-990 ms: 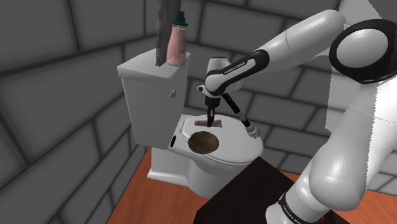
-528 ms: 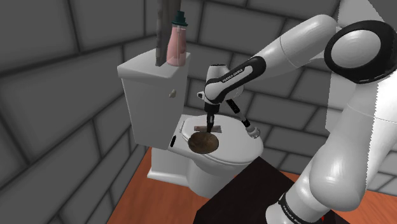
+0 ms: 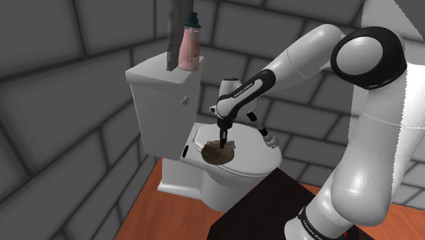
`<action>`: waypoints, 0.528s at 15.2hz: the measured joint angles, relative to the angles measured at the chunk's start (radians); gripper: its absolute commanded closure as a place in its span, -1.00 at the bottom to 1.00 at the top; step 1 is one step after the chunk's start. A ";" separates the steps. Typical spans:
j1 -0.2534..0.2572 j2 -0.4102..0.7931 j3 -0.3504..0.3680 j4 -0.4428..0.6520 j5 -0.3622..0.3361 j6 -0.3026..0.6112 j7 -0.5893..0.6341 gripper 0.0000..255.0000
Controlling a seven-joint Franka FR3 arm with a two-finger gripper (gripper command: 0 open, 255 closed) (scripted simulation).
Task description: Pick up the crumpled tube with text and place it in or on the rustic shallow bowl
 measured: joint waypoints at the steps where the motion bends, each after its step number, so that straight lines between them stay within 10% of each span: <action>1: 0.000 0.004 0.000 -0.004 0.001 0.008 -0.001 1.00; 6: -0.001 0.010 0.000 -0.003 0.002 0.013 -0.002 1.00; 7: -0.001 0.010 0.000 -0.003 0.002 0.013 -0.002 -1.00; 8: -0.001 0.010 0.000 -0.003 0.002 0.014 -0.002 -1.00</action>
